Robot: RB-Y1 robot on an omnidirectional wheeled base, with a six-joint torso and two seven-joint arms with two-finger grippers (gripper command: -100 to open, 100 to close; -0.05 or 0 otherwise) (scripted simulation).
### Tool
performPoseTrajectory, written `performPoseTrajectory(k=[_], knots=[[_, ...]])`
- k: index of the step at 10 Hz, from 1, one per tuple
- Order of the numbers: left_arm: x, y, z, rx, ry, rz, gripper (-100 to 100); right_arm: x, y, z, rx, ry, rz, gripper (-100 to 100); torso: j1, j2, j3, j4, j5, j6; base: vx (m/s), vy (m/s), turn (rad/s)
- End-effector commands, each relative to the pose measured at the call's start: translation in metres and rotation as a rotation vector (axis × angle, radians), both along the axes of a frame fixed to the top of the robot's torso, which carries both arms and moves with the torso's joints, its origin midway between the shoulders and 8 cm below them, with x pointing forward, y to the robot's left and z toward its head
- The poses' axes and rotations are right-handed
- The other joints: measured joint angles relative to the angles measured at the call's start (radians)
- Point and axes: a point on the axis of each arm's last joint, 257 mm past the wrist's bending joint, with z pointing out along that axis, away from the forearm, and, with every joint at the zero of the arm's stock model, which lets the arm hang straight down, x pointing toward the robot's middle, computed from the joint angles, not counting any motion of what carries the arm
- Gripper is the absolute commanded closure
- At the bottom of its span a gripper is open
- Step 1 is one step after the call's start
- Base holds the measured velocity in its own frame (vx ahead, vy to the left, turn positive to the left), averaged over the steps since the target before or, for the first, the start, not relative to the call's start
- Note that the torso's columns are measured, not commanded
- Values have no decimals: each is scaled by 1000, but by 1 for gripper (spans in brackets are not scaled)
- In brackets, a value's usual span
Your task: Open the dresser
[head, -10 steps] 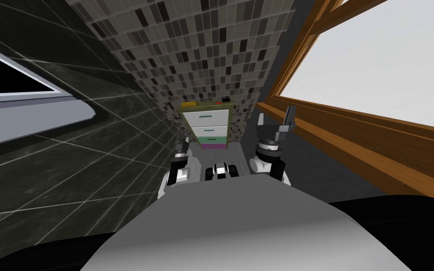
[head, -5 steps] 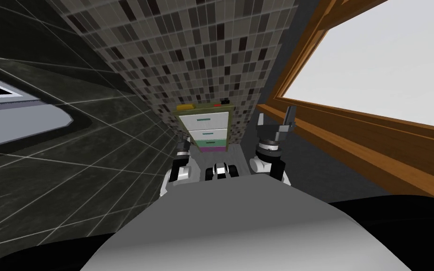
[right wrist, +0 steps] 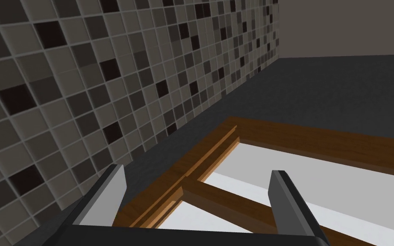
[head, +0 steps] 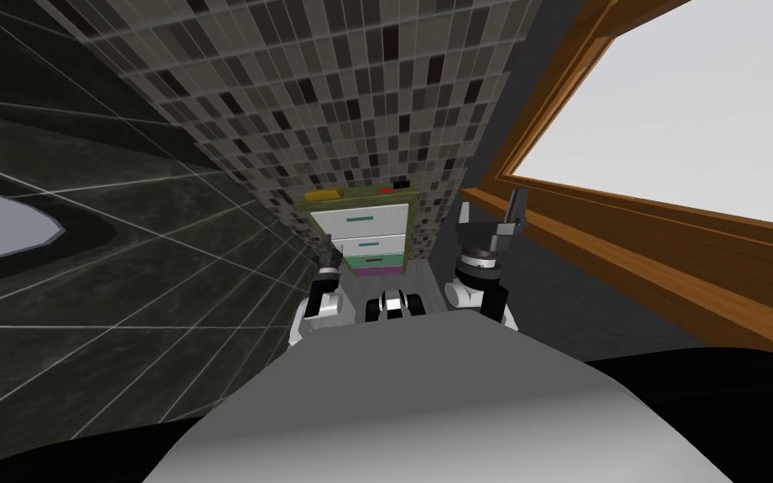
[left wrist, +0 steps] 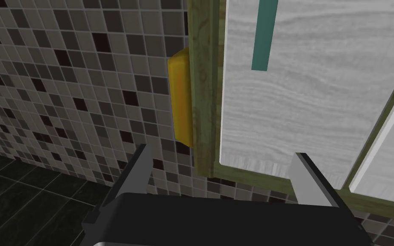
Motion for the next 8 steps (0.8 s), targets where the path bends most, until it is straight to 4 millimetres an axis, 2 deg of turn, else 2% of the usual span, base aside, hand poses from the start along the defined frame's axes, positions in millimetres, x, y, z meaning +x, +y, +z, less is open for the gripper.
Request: performPoseTrajectory(k=[1,8], knots=[[6,-3,-7,-6,35,-4,-100,0,0,0,0,0,0,0,1,1,1,0,0,0,118,28,-48],[22,-11,-30,-19,141,-16,-100,0,0,0,0,0,0,0,1,2,1,0,0,0,145,29,-66]])
